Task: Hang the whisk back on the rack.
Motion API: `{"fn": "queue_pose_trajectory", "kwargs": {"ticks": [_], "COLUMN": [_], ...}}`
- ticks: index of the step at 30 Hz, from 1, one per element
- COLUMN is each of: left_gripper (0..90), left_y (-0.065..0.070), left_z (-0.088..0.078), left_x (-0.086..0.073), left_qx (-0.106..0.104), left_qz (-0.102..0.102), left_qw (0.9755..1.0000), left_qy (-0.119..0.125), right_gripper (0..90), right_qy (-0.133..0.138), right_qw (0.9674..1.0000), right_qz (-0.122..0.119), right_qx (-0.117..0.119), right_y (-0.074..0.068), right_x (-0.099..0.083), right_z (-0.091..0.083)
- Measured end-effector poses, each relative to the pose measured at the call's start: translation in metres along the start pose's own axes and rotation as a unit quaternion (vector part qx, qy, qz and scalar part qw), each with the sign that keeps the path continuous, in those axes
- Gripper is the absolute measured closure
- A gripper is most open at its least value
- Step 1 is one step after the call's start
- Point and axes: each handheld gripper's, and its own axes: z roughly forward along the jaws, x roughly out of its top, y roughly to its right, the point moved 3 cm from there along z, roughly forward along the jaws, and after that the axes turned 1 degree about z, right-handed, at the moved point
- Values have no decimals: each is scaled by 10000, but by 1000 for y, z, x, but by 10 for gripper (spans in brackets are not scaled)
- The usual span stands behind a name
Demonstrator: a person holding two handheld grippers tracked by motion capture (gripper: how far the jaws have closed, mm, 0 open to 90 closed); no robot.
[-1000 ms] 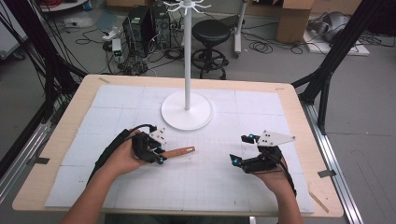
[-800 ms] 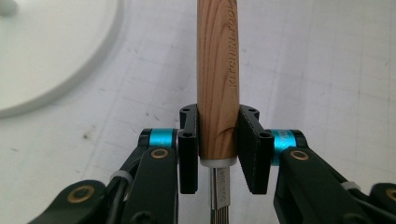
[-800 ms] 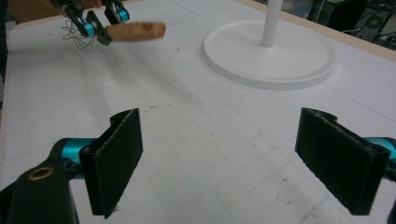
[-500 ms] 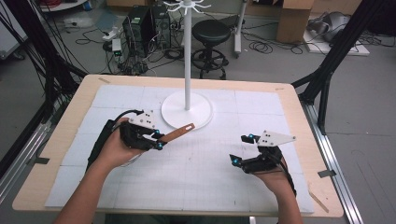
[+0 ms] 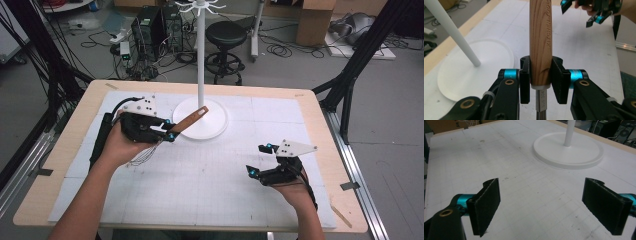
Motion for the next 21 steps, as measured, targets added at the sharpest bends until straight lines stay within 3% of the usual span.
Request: {"fn": "queue_pose_trajectory", "kwargs": {"ticks": [3,9,21], "left_gripper": [715,714,714], "left_y": [-4,-13,-31], "left_z": [-4,-15,-34], "left_x": [8,30,58], "left_qx": [50,93,152], "left_qz": [2,-79,-102], "left_qw": [9999,9987,9964], "left_qy": [88,495,832], "right_gripper": [141,141,141], "right_qy": [5,-21,-36], "right_qw": [10000,10000,10000], "right_qz": [15,5,-12], "right_qx": [1,18,30], "right_y": [0,-1,-1], "right_x": [0,0,0], "right_z": [0,1,1]}}
